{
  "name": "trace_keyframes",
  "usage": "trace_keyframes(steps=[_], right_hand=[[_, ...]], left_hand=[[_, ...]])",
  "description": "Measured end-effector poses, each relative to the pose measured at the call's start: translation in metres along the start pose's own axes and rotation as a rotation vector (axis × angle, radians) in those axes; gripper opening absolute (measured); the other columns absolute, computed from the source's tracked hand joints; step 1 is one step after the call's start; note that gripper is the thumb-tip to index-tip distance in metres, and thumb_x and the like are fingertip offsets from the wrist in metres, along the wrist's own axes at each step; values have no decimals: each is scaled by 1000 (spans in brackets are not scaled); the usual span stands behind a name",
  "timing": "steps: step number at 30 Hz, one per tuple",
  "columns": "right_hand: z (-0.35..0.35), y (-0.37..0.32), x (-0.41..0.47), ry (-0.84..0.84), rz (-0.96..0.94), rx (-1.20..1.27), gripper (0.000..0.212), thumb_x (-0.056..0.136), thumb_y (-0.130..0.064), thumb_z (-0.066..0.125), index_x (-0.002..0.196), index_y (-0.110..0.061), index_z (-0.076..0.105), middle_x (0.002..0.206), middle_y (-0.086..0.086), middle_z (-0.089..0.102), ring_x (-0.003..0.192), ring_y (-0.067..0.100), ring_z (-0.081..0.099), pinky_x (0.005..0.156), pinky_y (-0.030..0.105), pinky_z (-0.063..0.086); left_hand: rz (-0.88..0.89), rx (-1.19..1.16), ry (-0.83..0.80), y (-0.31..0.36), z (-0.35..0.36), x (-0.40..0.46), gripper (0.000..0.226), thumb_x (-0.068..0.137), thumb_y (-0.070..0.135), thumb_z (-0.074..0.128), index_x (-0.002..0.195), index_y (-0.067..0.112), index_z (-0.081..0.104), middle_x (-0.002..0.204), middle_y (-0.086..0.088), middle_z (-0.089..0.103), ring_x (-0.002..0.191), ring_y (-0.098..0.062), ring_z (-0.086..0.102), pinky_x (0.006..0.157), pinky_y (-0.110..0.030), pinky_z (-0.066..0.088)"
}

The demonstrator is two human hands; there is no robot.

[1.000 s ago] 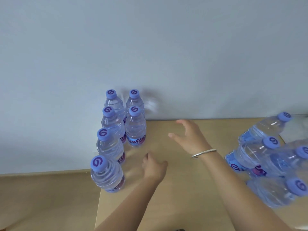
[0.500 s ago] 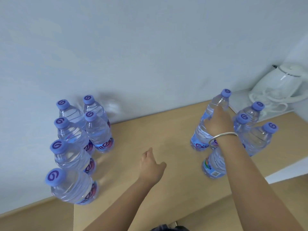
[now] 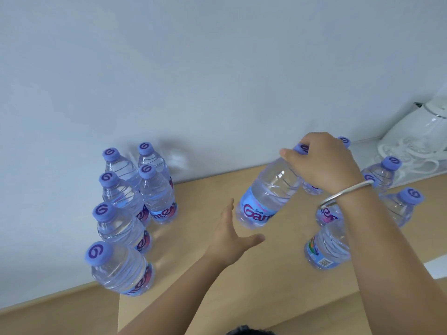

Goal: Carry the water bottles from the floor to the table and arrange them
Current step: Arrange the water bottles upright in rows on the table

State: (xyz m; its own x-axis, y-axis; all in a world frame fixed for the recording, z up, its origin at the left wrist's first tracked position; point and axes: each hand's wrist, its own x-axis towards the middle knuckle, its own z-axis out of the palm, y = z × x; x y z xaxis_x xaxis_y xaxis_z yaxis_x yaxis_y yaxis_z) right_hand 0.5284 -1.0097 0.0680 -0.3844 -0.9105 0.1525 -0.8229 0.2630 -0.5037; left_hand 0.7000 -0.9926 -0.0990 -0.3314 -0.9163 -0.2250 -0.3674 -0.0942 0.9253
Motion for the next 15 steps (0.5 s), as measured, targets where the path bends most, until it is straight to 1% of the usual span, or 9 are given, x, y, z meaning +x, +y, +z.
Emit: trace_keyframes(steps=[1,2,4,7,9,11,12,13,15], right_hand=[[-4,-9,-1,-2,-33,40,35,80,-35,60,58,-11,47,56,-3,47,63,26,50,55,29,32],[-5,-17,-3,2,-62,67,35,80,-36,61,64,-6,54,58,-2,51,68,29,55,59,29,36],[-5,-32,-6,20,-112,86,35,80,-38,61,78,-3,61,62,-4,55,75,30,58,62,29,37],[-4,-46,-7,-5,-175,100,38,79,-45,61,82,-7,62,67,-6,55,76,25,57,61,28,36],[-5,-48,-6,-65,-216,138,40,75,-50,62,83,-11,61,69,-6,56,72,18,57,58,27,37],[-4,-47,-6,-204,-201,307,40,71,-54,65,90,-19,60,75,-2,62,71,11,59,62,31,47],[-1,-46,-7,-308,-176,449,40,69,-53,67,93,-22,58,80,3,64,74,12,60,72,39,53],[3,-45,-9,-425,-148,598,40,68,-49,70,97,-25,56,85,8,65,80,14,61,84,47,53],[13,-44,-11,-636,-107,842,47,68,-41,72,108,-26,52,99,10,66,94,21,64,96,53,47]], left_hand=[[45,-80,68,2,-2,-1,90,62,27,85,132,37,29,125,29,44,109,17,46,87,-5,40],[70,-135,144,2,-5,-2,79,60,22,87,118,42,37,113,28,54,98,15,54,76,-4,44],[77,-165,253,5,-15,-8,67,52,24,89,102,41,47,97,20,65,86,4,63,70,-11,50],[96,-227,294,7,-29,-19,65,43,31,87,99,31,55,90,11,70,80,-4,67,67,-17,53],[103,-282,283,10,-34,-27,65,39,33,86,97,22,58,84,9,70,73,-6,66,63,-19,52],[117,-326,261,15,-38,-34,62,39,37,83,92,16,59,79,7,70,68,-6,64,61,-20,51],[123,-354,241,17,-40,-36,60,40,37,82,91,15,60,79,5,70,69,-8,64,62,-21,51],[130,-383,212,21,-42,-39,57,41,36,81,90,14,62,80,2,71,71,-10,64,65,-23,52],[155,-417,116,27,-47,-45,41,47,35,79,84,20,68,79,1,72,73,-10,65,68,-22,52]])
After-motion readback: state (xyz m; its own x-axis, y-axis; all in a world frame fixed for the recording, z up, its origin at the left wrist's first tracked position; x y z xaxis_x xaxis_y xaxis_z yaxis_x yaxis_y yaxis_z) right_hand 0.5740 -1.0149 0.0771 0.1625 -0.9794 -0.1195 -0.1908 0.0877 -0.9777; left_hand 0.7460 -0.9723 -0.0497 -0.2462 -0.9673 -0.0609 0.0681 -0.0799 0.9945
